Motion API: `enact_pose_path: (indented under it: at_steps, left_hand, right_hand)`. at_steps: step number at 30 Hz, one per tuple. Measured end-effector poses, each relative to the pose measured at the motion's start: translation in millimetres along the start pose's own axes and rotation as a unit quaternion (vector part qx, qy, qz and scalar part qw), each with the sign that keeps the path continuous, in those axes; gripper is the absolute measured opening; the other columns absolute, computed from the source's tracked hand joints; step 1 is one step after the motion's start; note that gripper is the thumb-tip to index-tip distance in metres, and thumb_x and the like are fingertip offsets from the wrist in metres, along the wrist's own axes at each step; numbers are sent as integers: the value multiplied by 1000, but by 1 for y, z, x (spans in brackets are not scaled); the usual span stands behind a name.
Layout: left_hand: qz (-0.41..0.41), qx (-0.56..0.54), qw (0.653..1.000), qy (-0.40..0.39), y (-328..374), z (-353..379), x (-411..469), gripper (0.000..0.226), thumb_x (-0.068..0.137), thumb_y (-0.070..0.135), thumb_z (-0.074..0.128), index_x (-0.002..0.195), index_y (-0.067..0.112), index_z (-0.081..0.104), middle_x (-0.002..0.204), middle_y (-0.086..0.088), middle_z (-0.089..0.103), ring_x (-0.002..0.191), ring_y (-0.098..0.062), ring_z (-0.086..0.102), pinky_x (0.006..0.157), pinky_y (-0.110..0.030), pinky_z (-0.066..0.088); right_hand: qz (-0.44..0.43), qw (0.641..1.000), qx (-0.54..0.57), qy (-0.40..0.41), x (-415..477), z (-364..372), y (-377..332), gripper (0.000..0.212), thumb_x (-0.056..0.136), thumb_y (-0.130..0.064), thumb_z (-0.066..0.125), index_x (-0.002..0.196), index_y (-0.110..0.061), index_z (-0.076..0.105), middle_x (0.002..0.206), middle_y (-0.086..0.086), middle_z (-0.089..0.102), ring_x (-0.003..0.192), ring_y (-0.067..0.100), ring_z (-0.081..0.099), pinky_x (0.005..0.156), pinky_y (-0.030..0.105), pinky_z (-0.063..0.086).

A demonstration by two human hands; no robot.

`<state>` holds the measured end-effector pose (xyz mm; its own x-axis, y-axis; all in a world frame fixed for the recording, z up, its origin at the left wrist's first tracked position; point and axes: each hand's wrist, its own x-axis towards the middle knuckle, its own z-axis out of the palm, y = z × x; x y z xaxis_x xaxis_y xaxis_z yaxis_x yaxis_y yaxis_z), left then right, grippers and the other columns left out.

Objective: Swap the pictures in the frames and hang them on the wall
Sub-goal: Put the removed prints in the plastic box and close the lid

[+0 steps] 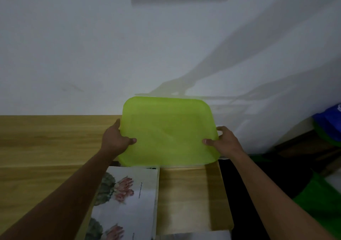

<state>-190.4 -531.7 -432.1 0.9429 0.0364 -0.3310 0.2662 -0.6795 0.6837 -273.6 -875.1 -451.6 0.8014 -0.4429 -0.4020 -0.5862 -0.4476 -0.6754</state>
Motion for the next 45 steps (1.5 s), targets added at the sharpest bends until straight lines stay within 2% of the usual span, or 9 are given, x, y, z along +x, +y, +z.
enact_pose_path:
  at_steps: [2, 5, 10, 14, 18, 27, 31, 37, 45]
  left_hand:
    - [-13, -47, 999, -24, -2, -20, -4, 98, 69, 12, 86, 150, 14, 31, 133, -15, 56, 116, -35, 57, 97, -48, 47]
    - [-26, -96, 995, -30, -14, -56, -13, 97, 66, 7, 86, 148, 16, 36, 130, -17, 56, 117, -35, 54, 97, -50, 48]
    - [-23, -115, 993, -13, -47, -123, -30, 90, 69, -1, 82, 146, 16, 40, 88, 1, 53, 89, -24, 53, 81, -35, 43]
    - [-29, -106, 994, -1, -98, -178, -24, 88, 66, -1, 84, 144, 15, 44, 77, 2, 52, 70, -14, 52, 75, -31, 43]
    - [-36, -88, 995, -6, -158, -230, -9, 90, 64, 1, 85, 143, 16, 45, 111, -21, 63, 77, -20, 53, 78, -34, 46]
    - [-78, -46, 996, -14, -277, -286, 72, 97, 63, 5, 88, 146, 14, 40, 126, -23, 57, 111, -37, 58, 91, -46, 49]
    - [-76, 1, 997, -22, -313, -287, 96, 104, 56, 19, 93, 146, 14, 41, 127, -25, 56, 112, -38, 57, 92, -50, 49]
    - [-61, 42, 997, -21, -337, -282, 126, 94, 66, 13, 88, 146, 11, 39, 133, -20, 52, 118, -37, 53, 90, -43, 45]
    - [-29, 105, 994, -20, -344, -283, 147, 85, 68, 21, 87, 141, 13, 45, 125, -18, 59, 111, -38, 57, 84, -44, 49]
  right_hand:
    - [-20, 999, 28, -29, -8, -3, -12, 97, 65, -35, 91, 147, -16, 42, 131, 10, 60, 108, 23, 63, 80, 27, 51]
    - [-48, 993, 67, -82, -29, 2, -37, 81, 70, -18, 88, 141, -19, 49, 102, 1, 65, 81, 7, 61, 52, 7, 45]
    - [-54, 987, 93, -118, -62, 42, -84, 87, 65, -14, 91, 136, -13, 42, 94, -2, 61, 81, 7, 61, 58, 22, 47]
    - [-80, 985, 92, -125, -87, 100, -124, 83, 64, -8, 91, 131, -14, 43, 91, -2, 61, 78, 7, 61, 57, 22, 47]
    - [-103, 978, 84, -163, -98, 174, -162, 67, 64, 2, 87, 116, -20, 50, 98, -4, 66, 85, 9, 64, 56, 12, 50]
    - [-55, 976, 87, -193, -90, 324, -200, 91, 59, -15, 94, 136, -15, 47, 130, 1, 60, 117, 25, 58, 98, 48, 50]
    - [-50, 981, 56, -179, -79, 362, -202, 86, 61, -17, 94, 134, -18, 49, 127, 0, 59, 118, 25, 57, 99, 51, 49]
    - [-59, 988, -16, -142, -67, 396, -208, 91, 61, -22, 94, 139, -14, 47, 136, 6, 56, 122, 30, 55, 92, 39, 50]
    - [-57, 991, -61, -106, -55, 415, -202, 113, 32, -62, 84, 132, -23, 49, 133, 9, 53, 116, 32, 55, 92, 48, 54]
